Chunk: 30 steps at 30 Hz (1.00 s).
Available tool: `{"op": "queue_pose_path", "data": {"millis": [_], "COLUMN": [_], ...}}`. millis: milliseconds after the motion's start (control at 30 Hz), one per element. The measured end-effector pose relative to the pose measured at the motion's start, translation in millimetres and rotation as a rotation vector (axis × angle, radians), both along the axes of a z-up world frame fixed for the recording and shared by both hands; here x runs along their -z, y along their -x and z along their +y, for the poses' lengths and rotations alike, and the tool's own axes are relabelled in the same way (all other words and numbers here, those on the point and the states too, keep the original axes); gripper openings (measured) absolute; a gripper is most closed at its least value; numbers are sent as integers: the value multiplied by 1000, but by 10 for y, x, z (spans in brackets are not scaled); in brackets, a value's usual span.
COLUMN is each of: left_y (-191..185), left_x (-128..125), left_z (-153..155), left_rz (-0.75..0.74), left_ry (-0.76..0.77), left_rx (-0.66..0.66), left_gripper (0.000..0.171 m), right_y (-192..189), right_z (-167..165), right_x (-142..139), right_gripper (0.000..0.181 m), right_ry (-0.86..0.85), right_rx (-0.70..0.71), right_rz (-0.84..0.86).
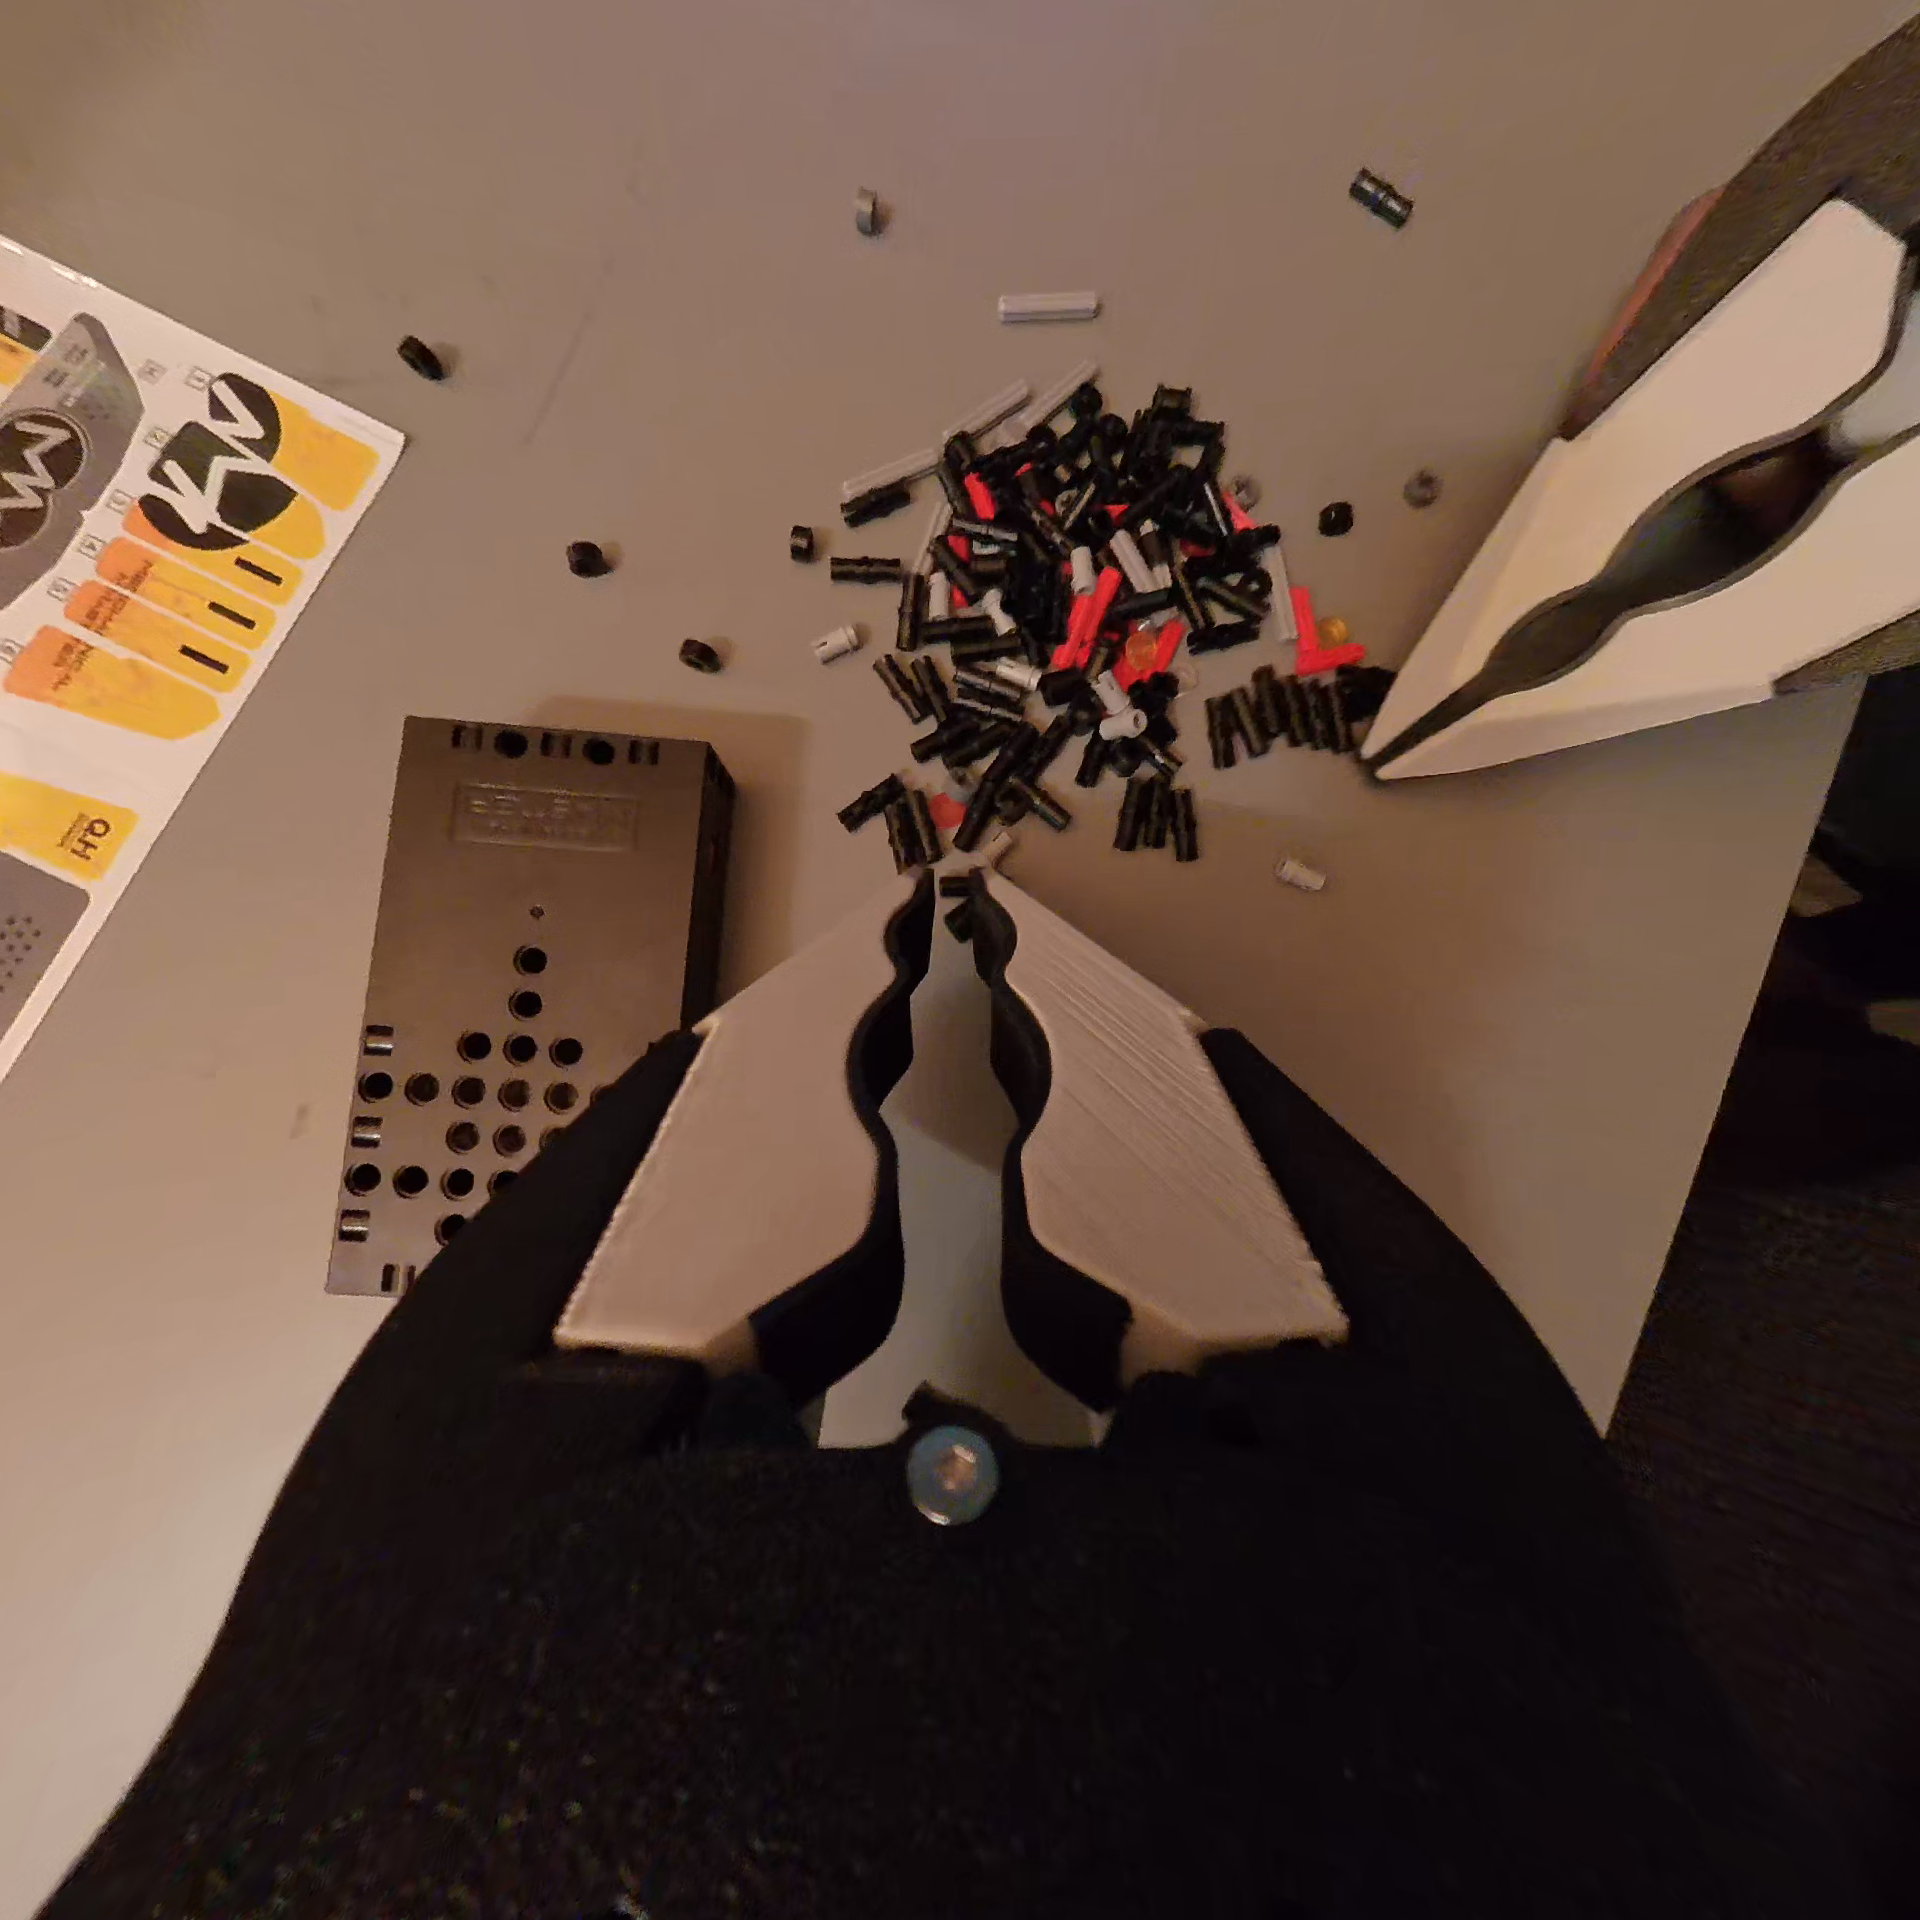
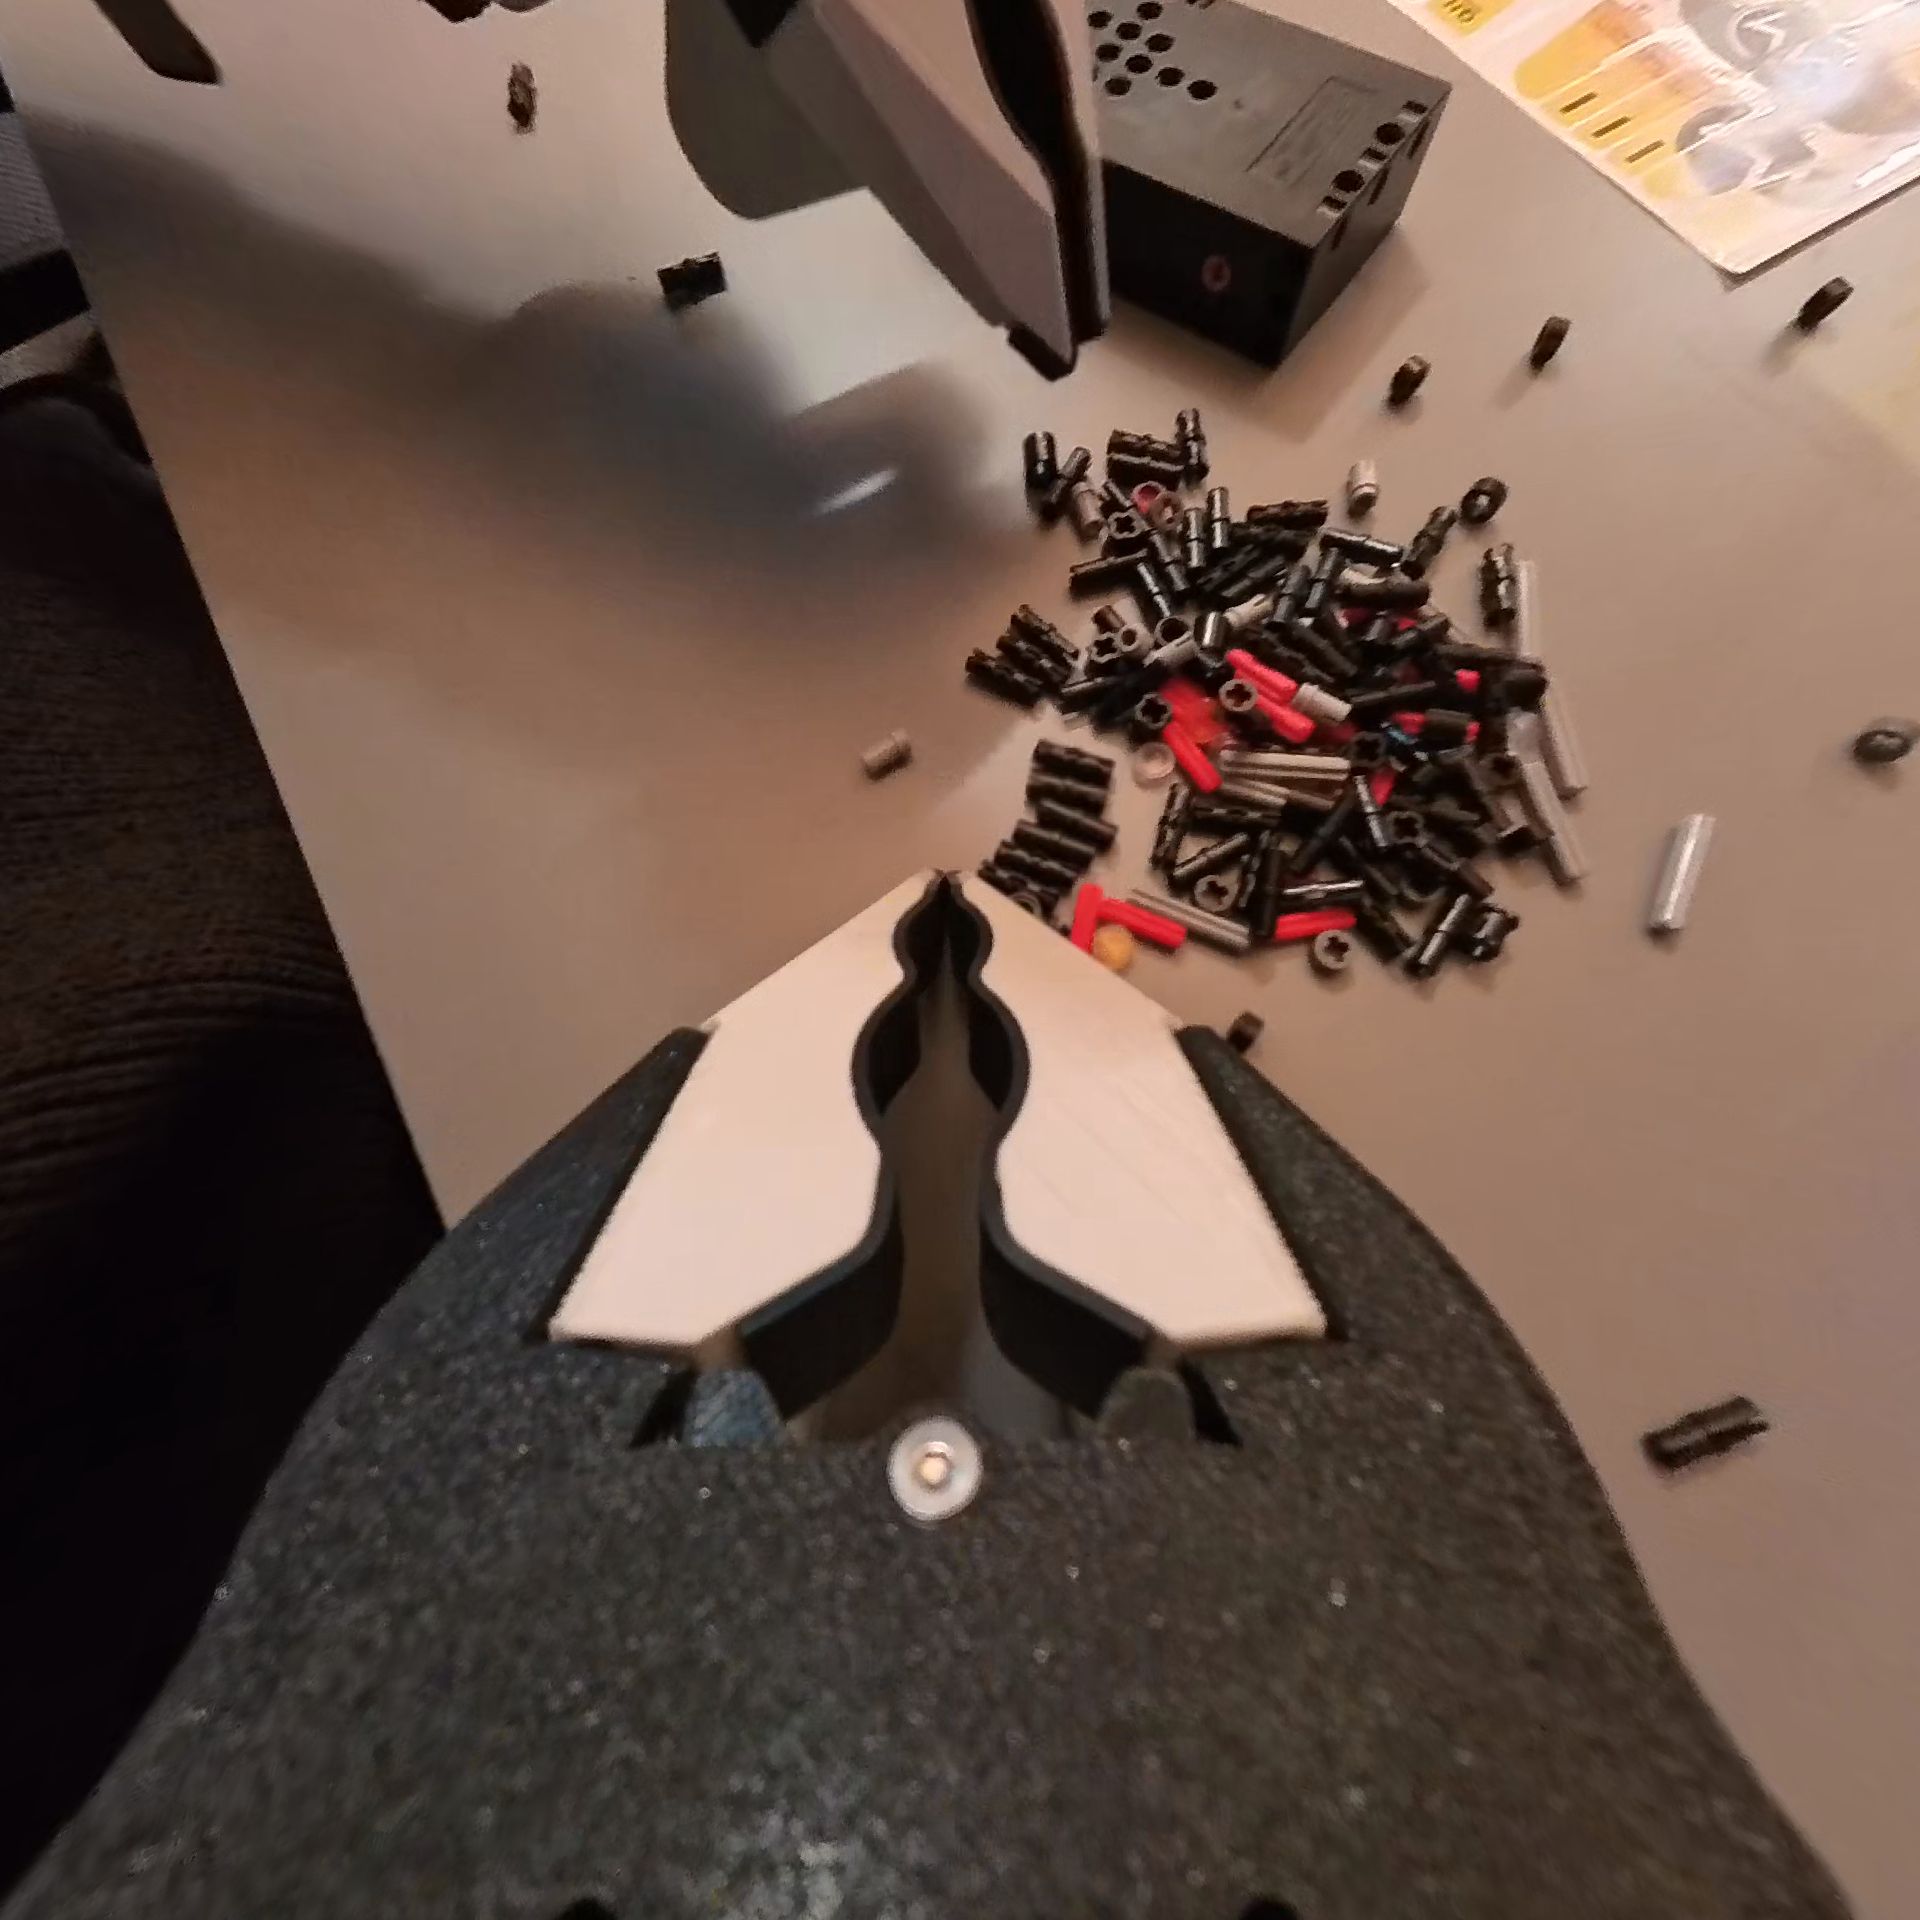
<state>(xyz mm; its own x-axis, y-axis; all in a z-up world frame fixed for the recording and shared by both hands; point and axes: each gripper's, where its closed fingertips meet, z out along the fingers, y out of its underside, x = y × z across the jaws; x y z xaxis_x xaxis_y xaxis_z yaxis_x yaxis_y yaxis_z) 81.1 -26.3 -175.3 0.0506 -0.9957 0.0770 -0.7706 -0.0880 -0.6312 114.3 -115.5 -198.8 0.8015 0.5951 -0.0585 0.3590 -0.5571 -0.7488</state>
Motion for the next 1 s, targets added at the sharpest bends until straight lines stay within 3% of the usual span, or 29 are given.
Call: {"op": "queue_pose_path", "data": {"millis": [233,367,433,500,600,700,800,900,1000], "left_y": [-66,-221,-337,-440,-587,-604,-593,-585,-526], "left_x": [-139,-343,-382,-327,-146,79,211,217,250], "left_z": [167,417,467,546,701,656,782,763,726], "left_rz": [-29,-75,-67,-10,89,211,300,316,340], "left_ry": [-44,-77,-87,-119,-155,-49,-57,-26,-27], "left_rx": [-37,-66,-16,36,108,214,198,199,226], "left_gripper": [8,20,34,49,50,49,46,19,7], "right_y": [-84,-115,-178,-258,-398,-508,-581,-635,-698], "right_z": [167,211,235,247,246,225,195,171,161], "right_x": [-37,-295,-455,-603,-749,-847,-922,-972,-1002], "right_gripper": [0,0,0,0,0,0,0,0,0], "right_ry": [-54,-170,-238,-302,-378,-445,-495,-516,-515], "right_rx": [48,86,133,184,258,316,348,362,376], "right_rz": [-34,82,167,251,325,355,383,434,500]}}
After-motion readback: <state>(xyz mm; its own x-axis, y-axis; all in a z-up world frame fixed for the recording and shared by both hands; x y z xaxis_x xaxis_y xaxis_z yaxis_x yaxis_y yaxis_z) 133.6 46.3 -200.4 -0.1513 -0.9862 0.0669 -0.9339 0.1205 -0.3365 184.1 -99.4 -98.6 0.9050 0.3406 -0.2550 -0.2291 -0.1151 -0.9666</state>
